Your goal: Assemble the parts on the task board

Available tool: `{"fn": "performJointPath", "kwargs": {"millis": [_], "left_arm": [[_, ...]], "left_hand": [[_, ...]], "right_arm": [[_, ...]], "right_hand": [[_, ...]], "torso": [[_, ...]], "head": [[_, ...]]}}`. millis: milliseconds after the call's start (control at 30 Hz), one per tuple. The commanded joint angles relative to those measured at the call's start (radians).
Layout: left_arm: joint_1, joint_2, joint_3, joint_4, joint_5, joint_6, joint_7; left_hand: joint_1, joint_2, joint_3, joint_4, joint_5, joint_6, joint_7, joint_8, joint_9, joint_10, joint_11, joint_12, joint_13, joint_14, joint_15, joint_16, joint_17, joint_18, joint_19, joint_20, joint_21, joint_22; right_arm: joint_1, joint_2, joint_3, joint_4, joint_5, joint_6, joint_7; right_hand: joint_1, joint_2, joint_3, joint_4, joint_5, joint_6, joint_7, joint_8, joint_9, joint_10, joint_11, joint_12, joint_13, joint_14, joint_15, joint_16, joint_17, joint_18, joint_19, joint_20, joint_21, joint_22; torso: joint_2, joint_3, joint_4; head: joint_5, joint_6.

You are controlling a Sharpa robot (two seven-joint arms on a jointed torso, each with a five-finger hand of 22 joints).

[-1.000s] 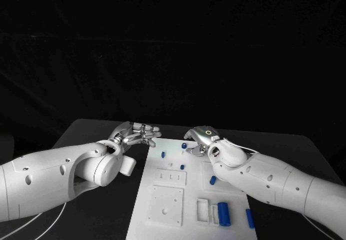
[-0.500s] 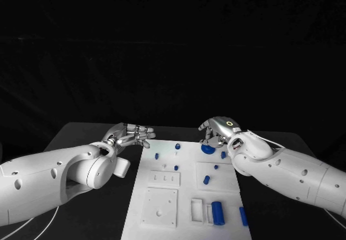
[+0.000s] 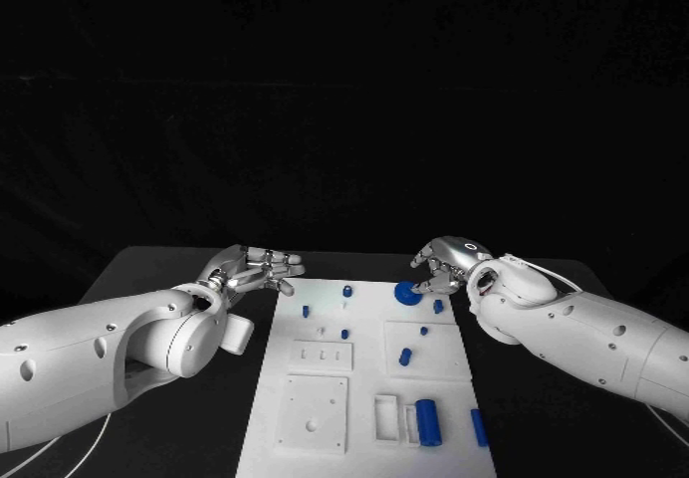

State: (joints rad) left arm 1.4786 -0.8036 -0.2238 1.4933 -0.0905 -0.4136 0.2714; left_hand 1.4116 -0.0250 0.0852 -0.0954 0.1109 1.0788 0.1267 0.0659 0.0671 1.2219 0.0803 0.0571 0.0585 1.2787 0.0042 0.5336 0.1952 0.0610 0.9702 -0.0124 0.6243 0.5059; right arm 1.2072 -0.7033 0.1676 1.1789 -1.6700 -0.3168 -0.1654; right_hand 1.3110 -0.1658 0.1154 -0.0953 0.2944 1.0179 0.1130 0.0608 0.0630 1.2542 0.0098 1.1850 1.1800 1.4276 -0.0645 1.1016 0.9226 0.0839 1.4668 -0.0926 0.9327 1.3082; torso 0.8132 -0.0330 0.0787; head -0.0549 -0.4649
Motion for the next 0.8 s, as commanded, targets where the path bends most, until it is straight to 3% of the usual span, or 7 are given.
{"fn": "performJointPath", "kwargs": {"millis": [33, 267, 633, 800], "left_arm": [[0.004, 0.002, 0.001, 0.0, -0.008, 0.019, 0.006], [0.004, 0.002, 0.001, -0.003, -0.01, 0.019, 0.005], [0.004, 0.003, 0.001, -0.004, -0.011, 0.018, 0.009], [0.004, 0.003, 0.001, -0.005, -0.011, 0.014, 0.013]], "left_hand": [[-0.004, -0.007, 0.0, -0.001, 0.002, -0.004, -0.001, -0.003, -0.001, 0.001, 0.0, 0.001, 0.001, -0.004, 0.004, 0.007, 0.0, -0.001, 0.005, 0.003, -0.005, 0.003], [-0.004, -0.007, -0.001, 0.0, 0.001, -0.004, 0.0, -0.003, -0.001, -0.001, 0.001, 0.001, 0.001, -0.005, 0.004, 0.007, 0.0, -0.001, 0.005, 0.003, -0.006, 0.004], [-0.005, -0.007, -0.001, 0.001, 0.001, -0.005, 0.0, -0.003, -0.001, -0.003, 0.002, 0.001, 0.001, -0.005, 0.005, 0.008, 0.0, -0.001, 0.005, 0.003, -0.006, 0.005], [-0.012, -0.008, -0.015, 0.014, -0.013, -0.016, 0.001, -0.003, -0.001, -0.004, 0.002, 0.001, 0.001, -0.003, 0.006, 0.007, -0.001, -0.001, 0.011, 0.006, -0.018, -0.002]], "right_arm": [[0.0, 0.008, 0.001, -0.011, 0.042, 0.089, 0.007], [-0.001, 0.021, 0.001, -0.033, 0.065, 0.121, 0.007], [-0.002, 0.039, 0.001, -0.062, 0.082, 0.132, 0.015], [-0.002, 0.047, 0.001, -0.074, 0.09, 0.136, 0.018]], "right_hand": [[0.008, -0.003, 0.0, 0.009, 0.008, -0.019, 0.001, 0.001, 0.0, 0.011, 0.0, 0.013, 0.013, 0.008, 0.0, 0.007, 0.018, 0.01, 0.043, 0.007, 0.002, 0.075], [0.006, -0.002, -0.002, 0.019, 0.015, -0.01, 0.001, 0.001, 0.0, 0.019, 0.001, 0.032, 0.032, 0.011, 0.001, 0.015, 0.043, 0.009, 0.049, 0.008, 0.006, 0.099], [0.002, 0.009, 0.009, 0.023, 0.028, 0.007, -0.001, 0.001, 0.0, 0.026, -0.001, 0.043, 0.043, 0.012, 0.0, 0.019, 0.056, 0.006, 0.053, 0.007, 0.006, 0.112], [-0.004, 0.012, 0.04, 0.003, 0.051, -0.015, -0.002, 0.001, -0.001, 0.021, -0.003, 0.037, 0.039, 0.012, -0.002, 0.015, 0.056, 0.003, 0.052, 0.005, 0.002, 0.113]], "torso": [[0.001, -0.0015, 0.0034], [0.0, -0.0026, 0.0007], [0.0, -0.0026, 0.0017], [0.001, -0.0031, 0.0013]], "head": [[-0.007, -0.001], [-0.006, -0.005], [-0.01, -0.006], [-0.011, -0.009]]}}
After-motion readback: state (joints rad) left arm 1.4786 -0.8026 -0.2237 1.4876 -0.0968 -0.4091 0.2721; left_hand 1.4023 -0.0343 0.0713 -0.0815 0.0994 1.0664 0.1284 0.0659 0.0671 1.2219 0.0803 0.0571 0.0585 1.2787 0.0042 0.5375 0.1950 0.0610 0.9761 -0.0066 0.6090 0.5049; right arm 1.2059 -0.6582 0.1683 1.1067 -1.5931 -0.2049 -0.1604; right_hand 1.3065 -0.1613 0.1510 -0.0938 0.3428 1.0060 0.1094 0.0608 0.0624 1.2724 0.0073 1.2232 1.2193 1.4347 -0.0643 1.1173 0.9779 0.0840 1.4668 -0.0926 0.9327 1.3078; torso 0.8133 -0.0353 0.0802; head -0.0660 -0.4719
